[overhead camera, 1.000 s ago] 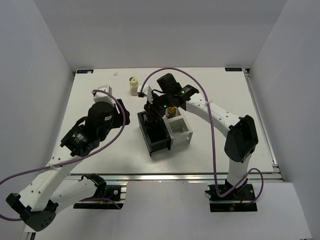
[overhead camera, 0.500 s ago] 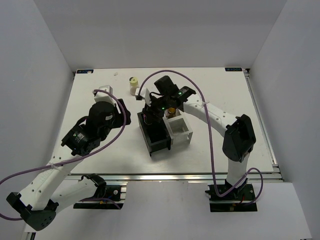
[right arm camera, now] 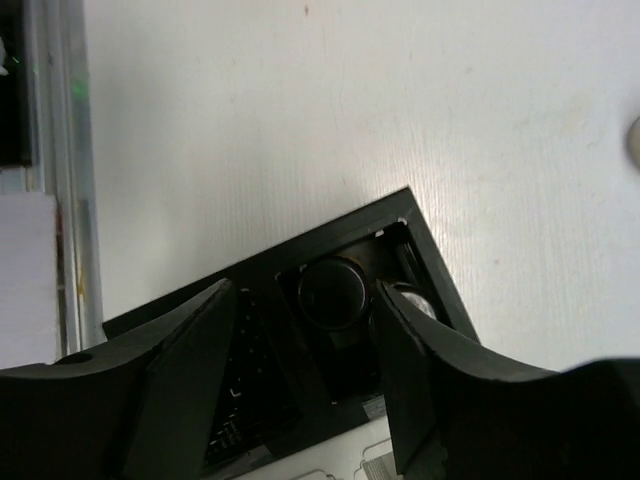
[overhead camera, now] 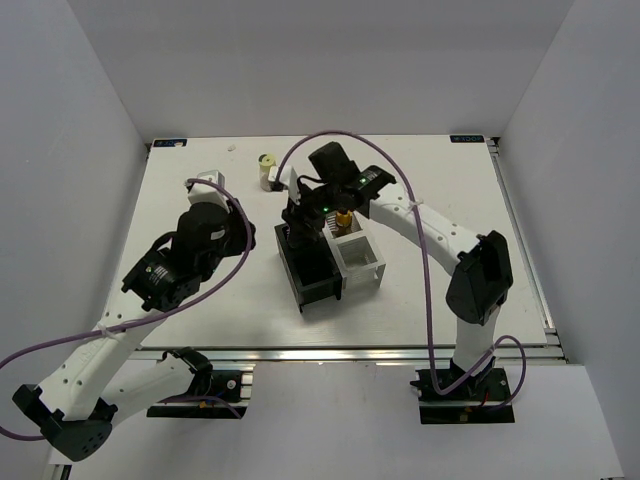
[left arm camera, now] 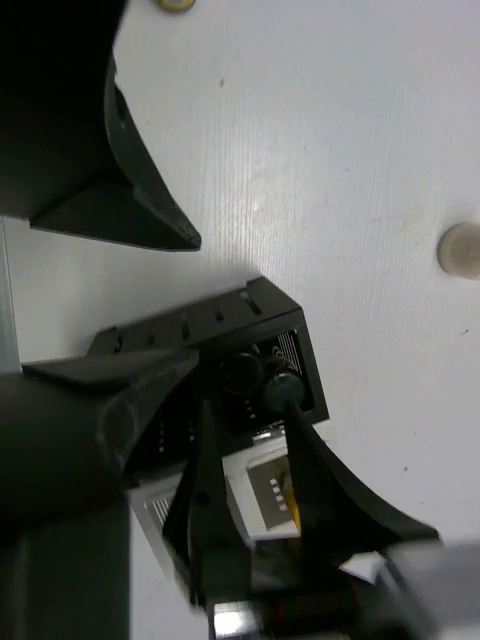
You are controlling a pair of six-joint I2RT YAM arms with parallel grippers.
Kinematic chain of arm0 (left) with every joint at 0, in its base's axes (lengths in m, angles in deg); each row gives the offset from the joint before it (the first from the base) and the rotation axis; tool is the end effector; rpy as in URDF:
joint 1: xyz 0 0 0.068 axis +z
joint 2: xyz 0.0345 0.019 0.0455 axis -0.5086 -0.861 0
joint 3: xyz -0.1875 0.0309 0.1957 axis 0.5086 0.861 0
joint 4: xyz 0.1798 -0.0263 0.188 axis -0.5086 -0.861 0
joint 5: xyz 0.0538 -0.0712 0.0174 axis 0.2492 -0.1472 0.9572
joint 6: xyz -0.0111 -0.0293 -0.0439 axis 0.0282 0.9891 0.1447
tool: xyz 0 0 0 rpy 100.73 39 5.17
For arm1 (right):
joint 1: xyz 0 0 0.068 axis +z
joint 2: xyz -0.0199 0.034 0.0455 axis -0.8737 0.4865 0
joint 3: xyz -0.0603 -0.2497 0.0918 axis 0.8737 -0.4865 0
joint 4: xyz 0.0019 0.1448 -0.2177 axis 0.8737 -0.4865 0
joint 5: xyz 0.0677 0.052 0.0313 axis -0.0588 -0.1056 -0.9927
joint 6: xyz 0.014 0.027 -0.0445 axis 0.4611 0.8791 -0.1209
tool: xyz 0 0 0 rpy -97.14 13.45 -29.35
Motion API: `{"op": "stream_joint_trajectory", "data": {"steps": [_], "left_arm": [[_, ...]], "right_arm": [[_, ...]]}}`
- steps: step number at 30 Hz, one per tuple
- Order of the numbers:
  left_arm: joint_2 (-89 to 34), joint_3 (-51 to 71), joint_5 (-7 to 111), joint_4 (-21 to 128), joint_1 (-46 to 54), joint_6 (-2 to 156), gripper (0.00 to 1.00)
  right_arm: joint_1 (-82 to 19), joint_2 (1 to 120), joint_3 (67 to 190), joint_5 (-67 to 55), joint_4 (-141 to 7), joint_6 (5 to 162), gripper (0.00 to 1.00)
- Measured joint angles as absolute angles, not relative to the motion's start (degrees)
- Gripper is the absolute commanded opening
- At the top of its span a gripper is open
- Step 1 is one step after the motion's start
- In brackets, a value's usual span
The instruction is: Organize the condiment bottles
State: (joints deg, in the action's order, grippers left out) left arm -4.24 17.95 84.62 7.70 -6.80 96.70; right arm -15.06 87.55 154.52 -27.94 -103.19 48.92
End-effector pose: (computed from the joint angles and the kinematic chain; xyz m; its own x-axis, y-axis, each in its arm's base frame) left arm 0.1485 -0.0947 0.3771 -0.4926 -0.2218 -0.8415 0.0132 0.9650 -0.2620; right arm 0.2856 0.3192 0.3250 -0.0156 -0.5976 -0.8017 -0.9957 0.0824 -0.0421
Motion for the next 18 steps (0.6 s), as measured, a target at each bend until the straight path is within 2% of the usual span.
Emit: {"op": "stream_joint_trajectory", "data": {"steps": [1, 2, 4, 6, 8, 9, 10, 11, 12, 13, 16, 18], "left_arm": [[-4.24, 17.73, 84.7, 7.4, -6.8, 96.85, 0.41], [-4.22, 17.47, 84.72, 7.03, -6.8, 97.23, 0.25], [-4.2, 16.79, 84.77, 5.74, -6.8, 98.1, 0.17], [-4.09, 16.25, 85.14, 4.27, -6.8, 99.43, 0.15], [-4.05, 15.31, 86.12, 1.15, -6.8, 102.38, 0.2], [-4.07, 14.63, 87.02, -0.89, -6.8, 104.22, 0.29], [-4.13, 13.82, 88.11, -3.34, -6.8, 106.78, 0.36], [-4.26, 12.99, 89.71, -6.96, -6.8, 110.47, 0.43], [-4.46, 11.74, 91.09, -10.15, -6.8, 113.44, 0.56], [-4.59, 10.96, 92.57, -13.32, -6.8, 116.74, 0.61], [-4.31, 10.87, 95.52, -19.14, -6.73, 123.76, 0.8], [-3.63, 13.05, 96.35, -20.62, -6.73, 126.82, 0.85]], "right_arm": [[-15.06, 87.0, 155.18, -28.73, -102.99, 49.42, 0.47], [-15.09, 86.15, 155.53, -29.25, -102.66, 49.53, 0.34], [-15.22, 83.48, 155.51, -29.98, -101.52, 50.87, 0.0], [-15.55, 79.48, 154.22, -30.5, -99.14, 53.16, 0.0], [-16.11, 75.13, 151.99, -30.76, -96.8, 54.8, 0.0], [-16.57, 72.86, 150.41, -30.87, -95.51, 55.54, 0.01], [-17.05, 71.0, 149.08, -31.02, -94.88, 56.26, 0.3], [-17.58, 69.56, 147.81, -31.29, -94.25, 57.53, 0.41], [-18.26, 68.45, 146.39, -31.7, -93.35, 58.34, 0.5], [-18.87, 67.77, 145.15, -32.12, -92.87, 59.02, 0.62], [-20.79, 67.2, 141.74, -33.25, -92.15, 60.59, 0.64], [-21.95, 67.38, 140.43, -33.69, -92.41, 61.4, 0.65]]}}
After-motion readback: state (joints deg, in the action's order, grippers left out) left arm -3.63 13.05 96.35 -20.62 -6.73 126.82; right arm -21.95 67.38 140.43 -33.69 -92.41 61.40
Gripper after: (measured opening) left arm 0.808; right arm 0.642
